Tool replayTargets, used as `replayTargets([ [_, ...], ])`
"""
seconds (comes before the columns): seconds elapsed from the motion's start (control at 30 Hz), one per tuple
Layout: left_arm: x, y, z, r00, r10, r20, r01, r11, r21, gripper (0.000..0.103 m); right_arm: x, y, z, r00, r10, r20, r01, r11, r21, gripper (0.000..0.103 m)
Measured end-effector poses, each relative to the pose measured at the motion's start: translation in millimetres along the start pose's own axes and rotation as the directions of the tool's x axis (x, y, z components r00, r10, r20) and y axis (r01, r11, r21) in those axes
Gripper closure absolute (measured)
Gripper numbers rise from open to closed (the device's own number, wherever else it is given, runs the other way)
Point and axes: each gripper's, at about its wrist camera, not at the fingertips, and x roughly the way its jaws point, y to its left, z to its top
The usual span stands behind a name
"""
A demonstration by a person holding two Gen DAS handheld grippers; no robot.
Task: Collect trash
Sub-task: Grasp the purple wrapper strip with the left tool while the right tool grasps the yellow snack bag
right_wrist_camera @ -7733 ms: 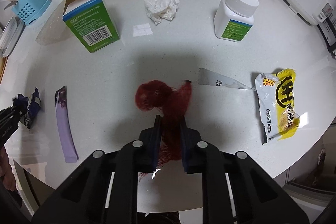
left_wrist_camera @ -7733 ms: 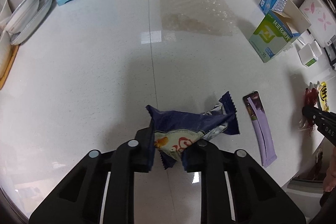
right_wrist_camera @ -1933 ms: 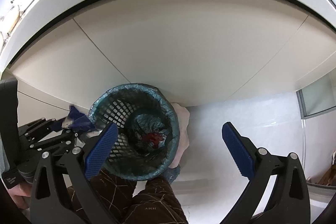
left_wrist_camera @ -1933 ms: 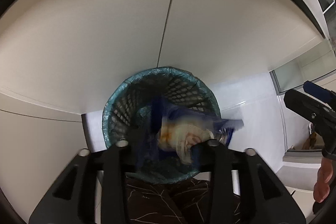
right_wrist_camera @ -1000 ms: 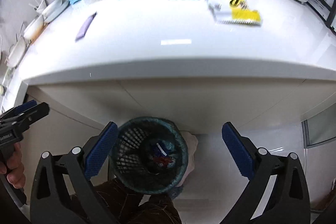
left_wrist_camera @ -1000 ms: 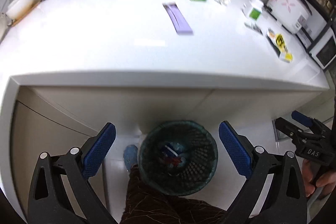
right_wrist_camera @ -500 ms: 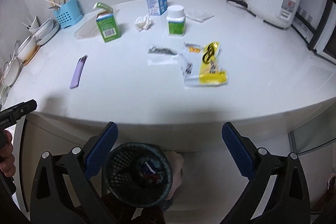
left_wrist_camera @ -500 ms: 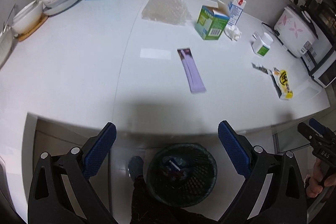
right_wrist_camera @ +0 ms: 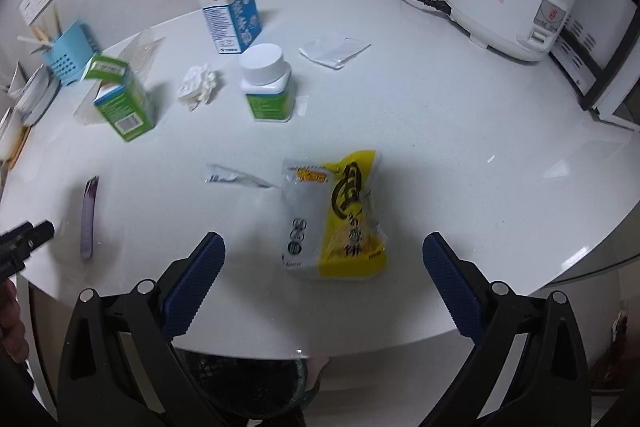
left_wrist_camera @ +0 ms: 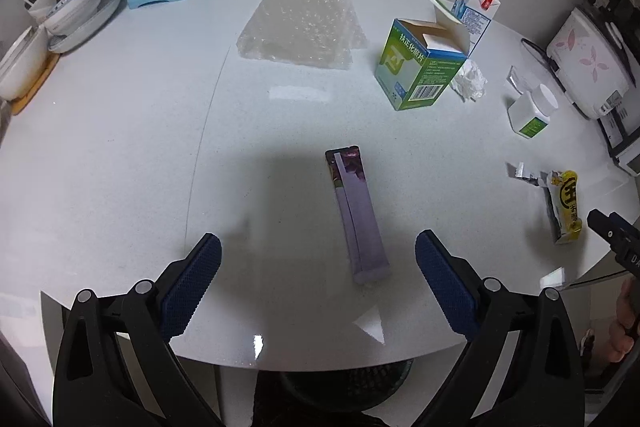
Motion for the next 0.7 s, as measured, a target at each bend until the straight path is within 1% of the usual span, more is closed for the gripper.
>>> replayTargets([
  [0.13,19,-4,11,0.999,0.0,-0.038,0.0,1.0,-0.002,0.008,20,-3,15,0.999,-0.024,-0.039,0.024,1.0,-0.002,0.008],
  [0.33,44,-12,21,0.996,0.023,-0.088,-0.021,1.0,0.022,0.009,46,-5,23,0.995,-0.042,-0.09,0.043,0.999,0.005,0.008],
  [0.4,52,-16,23,0.993,0.043,-0.11,-0.04,0.999,0.028,0.014,55,-7,25,0.992,-0.06,-0.112,0.062,0.998,0.016,0.008],
  [0.43,55,-17,23,0.991,0.052,-0.123,-0.049,0.998,0.028,0.018,58,-8,25,0.991,-0.062,-0.119,0.065,0.998,0.022,0.011],
  [0.47,59,-17,24,0.989,0.056,-0.137,-0.053,0.998,0.024,0.02,61,-8,25,0.99,-0.06,-0.13,0.064,0.998,0.03,0.014],
  [0.5,60,-18,24,0.989,0.067,-0.135,-0.064,0.998,0.025,0.021,64,-8,24,0.988,-0.066,-0.142,0.071,0.997,0.031,0.016],
  [0.53,60,-20,24,0.988,0.076,-0.134,-0.073,0.997,0.026,0.026,66,-7,24,0.986,-0.074,-0.151,0.079,0.996,0.028,0.02],
  [0.57,59,-20,24,0.987,0.089,-0.13,-0.087,0.996,0.017,0.031,69,-7,24,0.984,-0.081,-0.16,0.087,0.996,0.028,0.022],
  [0.6,59,-20,23,0.986,0.106,-0.128,-0.105,0.994,0.011,0.034,71,-6,22,0.98,-0.092,-0.176,0.099,0.995,0.031,0.024],
  [0.63,58,-20,22,0.986,0.11,-0.126,-0.11,0.994,0.011,0.04,73,-7,21,0.978,-0.093,-0.189,0.104,0.994,0.045,0.026],
  [0.67,57,-20,22,0.986,0.113,-0.125,-0.112,0.994,0.01,0.049,74,-8,20,0.977,-0.084,-0.195,0.097,0.993,0.06,0.028],
  [0.7,55,-22,22,0.985,0.114,-0.128,-0.113,0.994,0.014,0.056,74,-8,20,0.977,-0.073,-0.199,0.089,0.993,0.072,0.03],
])
